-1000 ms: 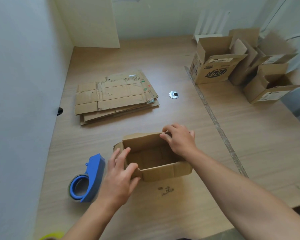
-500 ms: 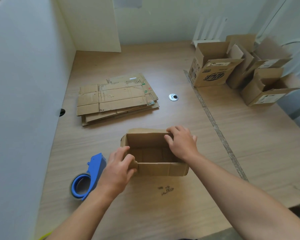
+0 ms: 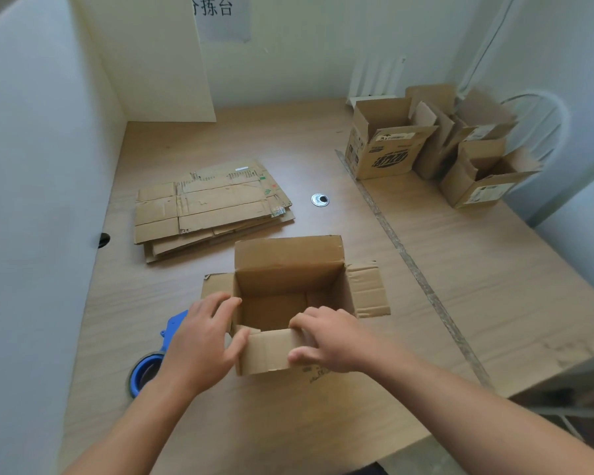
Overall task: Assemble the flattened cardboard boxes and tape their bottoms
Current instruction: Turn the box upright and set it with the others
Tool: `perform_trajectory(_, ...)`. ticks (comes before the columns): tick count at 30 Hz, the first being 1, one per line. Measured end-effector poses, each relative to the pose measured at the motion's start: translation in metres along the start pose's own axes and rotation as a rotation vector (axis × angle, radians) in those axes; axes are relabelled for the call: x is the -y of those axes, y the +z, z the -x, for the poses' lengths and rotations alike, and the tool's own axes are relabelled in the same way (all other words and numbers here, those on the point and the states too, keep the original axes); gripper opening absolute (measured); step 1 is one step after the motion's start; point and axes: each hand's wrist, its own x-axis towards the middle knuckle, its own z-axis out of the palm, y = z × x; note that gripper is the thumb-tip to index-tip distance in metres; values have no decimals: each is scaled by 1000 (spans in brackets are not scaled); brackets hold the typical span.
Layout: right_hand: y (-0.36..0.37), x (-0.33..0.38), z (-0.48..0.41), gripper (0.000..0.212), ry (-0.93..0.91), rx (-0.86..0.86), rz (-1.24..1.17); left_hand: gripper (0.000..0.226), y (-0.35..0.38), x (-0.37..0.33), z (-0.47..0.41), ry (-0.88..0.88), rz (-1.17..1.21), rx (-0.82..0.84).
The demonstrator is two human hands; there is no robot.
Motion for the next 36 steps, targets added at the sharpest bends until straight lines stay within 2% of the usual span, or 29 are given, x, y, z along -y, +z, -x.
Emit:
perform_trajectory(4,9,2,2,51,13,-48,71,43,-3,-7,-7,-38,-50,-13)
perform_trajectory(8,10,-8,2,41,40,-140,98,42,-1,-17,-15,-75,-50,3)
perform_trajectory(14,-3,-50,7,38,67,-208,128,45,1,-39,-36,-22,-90,-7)
perform_trajectory(25,-74,-196,24,39,180,-273,188,43,23,-137,-142,161,-282,60)
perform_trajectory(30,-109,-266,13,40,201,-281,170,42,41,-190,-207,164,-365,102)
perform_trajectory(36,-142,-339,-22,39,183,-279,169,43,58,-233,-275,67,-359,154)
